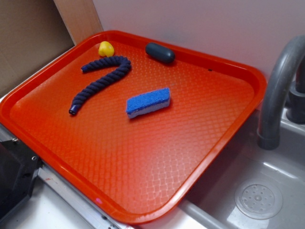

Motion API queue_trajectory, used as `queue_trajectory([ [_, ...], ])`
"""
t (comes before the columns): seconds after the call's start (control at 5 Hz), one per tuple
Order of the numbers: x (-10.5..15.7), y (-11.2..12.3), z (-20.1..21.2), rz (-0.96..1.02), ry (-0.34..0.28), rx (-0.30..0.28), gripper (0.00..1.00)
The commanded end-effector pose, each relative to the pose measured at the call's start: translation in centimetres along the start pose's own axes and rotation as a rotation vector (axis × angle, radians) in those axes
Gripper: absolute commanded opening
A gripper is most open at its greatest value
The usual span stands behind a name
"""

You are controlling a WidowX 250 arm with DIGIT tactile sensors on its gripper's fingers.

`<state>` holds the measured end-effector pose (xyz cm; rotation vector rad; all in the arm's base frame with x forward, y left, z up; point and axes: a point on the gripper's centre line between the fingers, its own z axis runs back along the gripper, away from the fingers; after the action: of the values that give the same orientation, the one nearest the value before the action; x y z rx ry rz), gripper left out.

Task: Grab the yellow duck.

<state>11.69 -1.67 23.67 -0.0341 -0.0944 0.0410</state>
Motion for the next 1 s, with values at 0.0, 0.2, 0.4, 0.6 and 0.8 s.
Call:
queue_trajectory([
  [0.0, 0.0, 0.0, 0.0, 0.000, 0.000, 0.000, 1.00],
  [0.2, 1.6, 0.9, -1.3, 0.178, -0.084, 0.012, 1.00],
  [0.4, 3.3, 2.3, -2.5, 0.309, -0.174, 0.030, 1.00],
  [0.6, 5.5, 4.8, -4.7, 0.432, -0.223, 0.063, 1.00],
  [0.8, 8.2, 7.7, -7.8, 0.496, -0.254, 0.075, 1.00],
])
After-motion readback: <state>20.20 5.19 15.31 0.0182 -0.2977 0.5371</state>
